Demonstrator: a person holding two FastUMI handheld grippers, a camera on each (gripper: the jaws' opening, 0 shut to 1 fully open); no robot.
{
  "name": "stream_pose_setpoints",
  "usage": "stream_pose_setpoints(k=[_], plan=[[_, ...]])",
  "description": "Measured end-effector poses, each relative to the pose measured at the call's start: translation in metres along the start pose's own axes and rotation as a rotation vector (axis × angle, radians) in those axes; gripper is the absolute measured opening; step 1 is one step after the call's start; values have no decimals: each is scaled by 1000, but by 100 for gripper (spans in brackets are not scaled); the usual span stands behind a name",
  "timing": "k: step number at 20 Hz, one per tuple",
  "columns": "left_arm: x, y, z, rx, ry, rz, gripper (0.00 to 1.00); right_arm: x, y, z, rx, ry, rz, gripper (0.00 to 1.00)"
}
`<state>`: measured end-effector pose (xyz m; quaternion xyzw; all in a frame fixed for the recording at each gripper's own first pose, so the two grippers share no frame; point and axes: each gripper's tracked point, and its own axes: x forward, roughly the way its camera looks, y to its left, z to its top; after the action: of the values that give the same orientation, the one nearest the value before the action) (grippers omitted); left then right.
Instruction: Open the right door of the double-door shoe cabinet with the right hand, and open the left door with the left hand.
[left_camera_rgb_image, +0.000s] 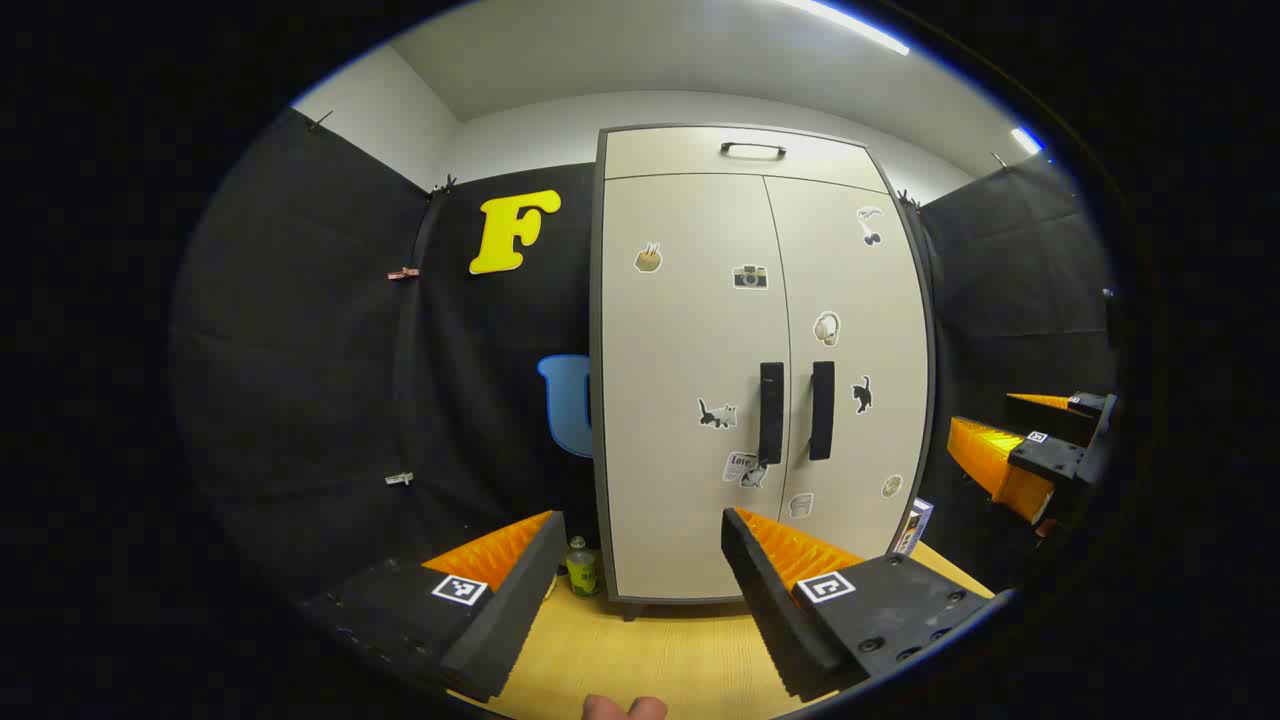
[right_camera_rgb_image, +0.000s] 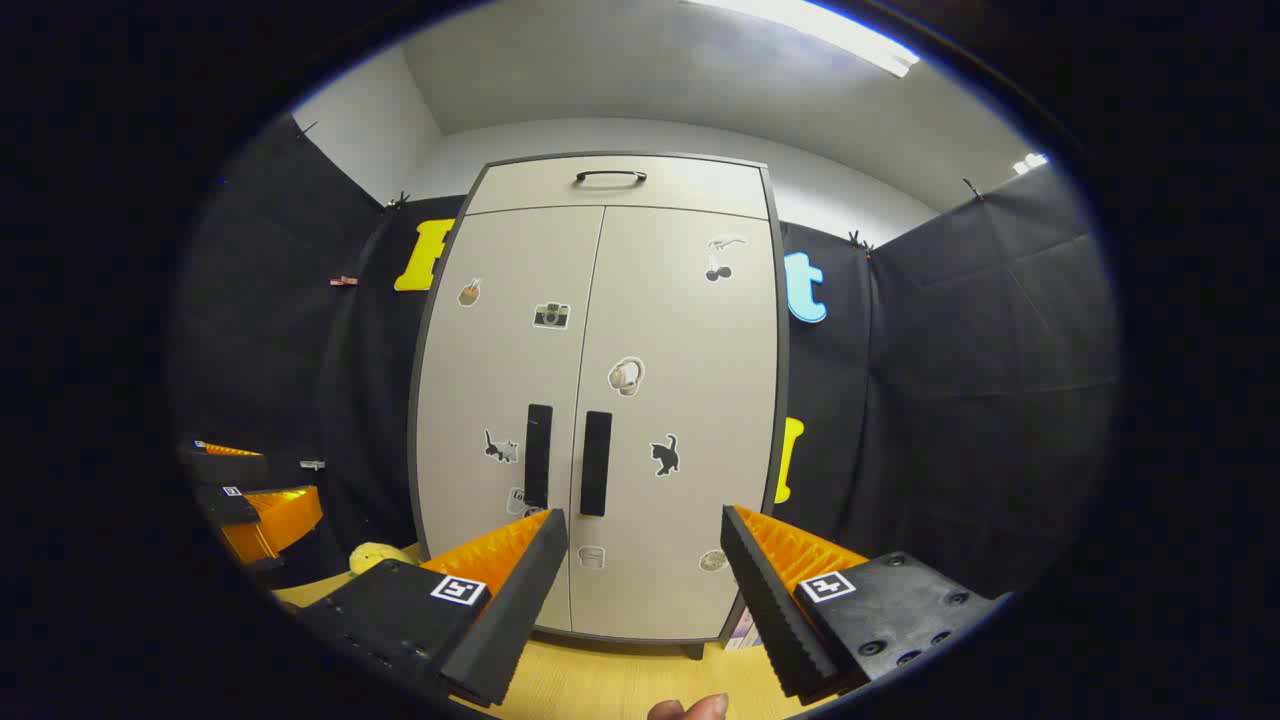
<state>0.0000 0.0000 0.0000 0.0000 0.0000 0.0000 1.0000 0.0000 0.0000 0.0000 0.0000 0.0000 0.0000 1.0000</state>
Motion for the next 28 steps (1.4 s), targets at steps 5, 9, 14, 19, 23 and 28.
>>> stream_pose_setpoints(k=[5, 9, 14, 19, 23, 28], plan=[[9, -1, 12, 19, -15, -15, 96, 0, -8, 9, 4, -18, -19, 98], [14, -4, 24, 34, -27, -24, 96, 0, -11, 10, 9, -16, -17, 97], [19, -6, 24, 34, -26, -35, 96, -2, -4, 10, 35, 2, 11, 97], [22, -2, 22, 29, -19, -32, 96, 1, 1, 12, 41, -3, 10, 97], [24, 2, 22, 29, -14, -28, 96, 1, 9, 13, 26, -7, 23, 97], [24, 6, 22, 32, -10, -26, 96, 6, 9, 9, 38, 19, 13, 98]])
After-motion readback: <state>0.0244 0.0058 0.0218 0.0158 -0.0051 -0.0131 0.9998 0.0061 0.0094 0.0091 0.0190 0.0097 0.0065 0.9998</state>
